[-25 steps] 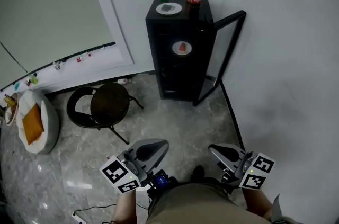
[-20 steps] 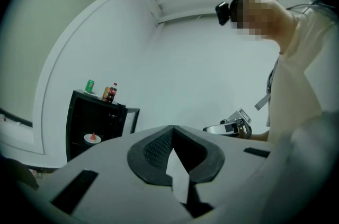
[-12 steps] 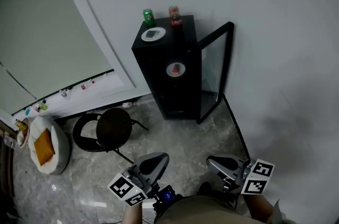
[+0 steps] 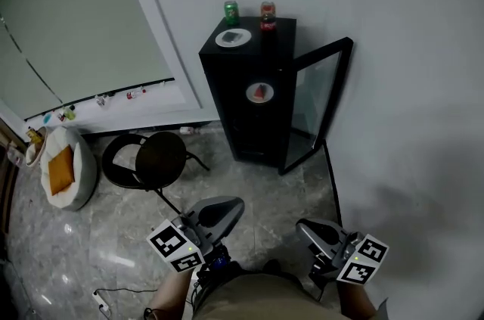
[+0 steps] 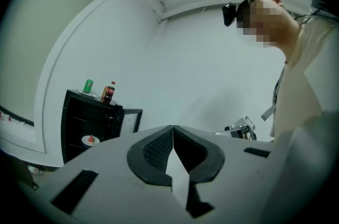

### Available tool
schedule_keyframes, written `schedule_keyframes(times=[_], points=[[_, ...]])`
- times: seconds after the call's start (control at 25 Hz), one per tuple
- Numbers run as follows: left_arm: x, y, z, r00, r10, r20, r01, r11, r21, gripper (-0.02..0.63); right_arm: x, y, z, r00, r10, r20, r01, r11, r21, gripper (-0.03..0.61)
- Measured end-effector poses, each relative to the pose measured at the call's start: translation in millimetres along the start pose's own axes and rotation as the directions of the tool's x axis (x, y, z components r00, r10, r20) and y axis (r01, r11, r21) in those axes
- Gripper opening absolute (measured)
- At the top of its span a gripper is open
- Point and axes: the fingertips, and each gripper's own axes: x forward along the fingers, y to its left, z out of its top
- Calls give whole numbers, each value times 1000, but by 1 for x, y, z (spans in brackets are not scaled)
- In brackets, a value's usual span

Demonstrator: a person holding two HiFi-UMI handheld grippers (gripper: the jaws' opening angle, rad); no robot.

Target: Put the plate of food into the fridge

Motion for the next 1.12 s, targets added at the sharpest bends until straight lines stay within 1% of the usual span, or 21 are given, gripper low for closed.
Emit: schedule_keyframes(times=[0.08, 0.2, 0.36, 0.48, 0.6, 0.68, 0.76, 0.88, 1.12], points=[[7, -1, -2, 1000, -8, -16, 8, 1000, 0, 11, -6, -8, 1, 1000, -23, 3, 23, 1000, 3, 20], [15, -4, -8, 999, -24, -26, 23, 1000, -19, 11, -13, -15, -3, 999, -50, -16, 50, 999, 1, 20], [23, -7, -12, 998, -50, -44, 51, 999, 4, 11, -12, -17, -5, 996, -73, -42, 71, 996, -48, 20], [29, -5, -11, 997, -76, -23, 75, 997, -9, 11, -10, -20, -6, 995, -91, -49, 87, 993, -74, 20], [32, -9, -9, 992, -128, 11, 129, 990, -59, 11, -9, -22, -8, 992, -116, -45, 113, 991, -65, 20], [31, -8, -6, 988, -154, 25, 155, 985, -73, 11, -2, -24, -8, 991, -128, -48, 125, 990, -60, 20], [30, -1, -5, 986, -162, 27, 163, 984, -77, 11, 7, -27, -8, 988, -148, -55, 144, 987, -68, 20], [23, 17, -6, 988, -151, 27, 153, 984, -92, 11, 23, -35, -11, 980, -184, -71, 179, 981, -79, 20], [5, 60, 4, 985, -159, 63, 167, 973, -160, 11, 71, -40, -5, 974, -209, -92, 201, 975, -94, 20]])
